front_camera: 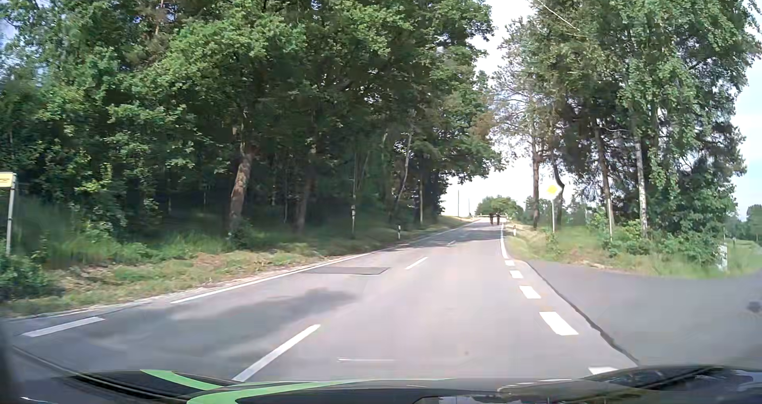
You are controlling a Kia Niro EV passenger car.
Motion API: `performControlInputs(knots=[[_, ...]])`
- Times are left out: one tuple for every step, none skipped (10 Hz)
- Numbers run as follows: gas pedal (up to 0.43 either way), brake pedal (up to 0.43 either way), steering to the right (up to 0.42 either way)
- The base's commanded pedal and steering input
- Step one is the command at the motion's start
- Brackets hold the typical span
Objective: Follow the waypoints while adhering to traffic rules and regulations
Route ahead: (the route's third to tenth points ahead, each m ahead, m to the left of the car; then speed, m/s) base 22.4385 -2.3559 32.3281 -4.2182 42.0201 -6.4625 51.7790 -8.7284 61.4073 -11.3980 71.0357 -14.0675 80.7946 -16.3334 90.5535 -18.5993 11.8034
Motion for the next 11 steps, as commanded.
performControlInputs(knots=[[0.067, 0.000, 0.069], [0.067, 0.000, 0.068], [0.067, 0.000, 0.068], [0.067, 0.000, 0.066], [0.098, 0.000, 0.064], [0.130, 0.000, 0.057], [0.130, 0.000, 0.053], [0.130, 0.000, 0.048], [0.130, 0.000, 0.044], [0.130, 0.000, 0.043], [0.130, 0.000, 0.041]])
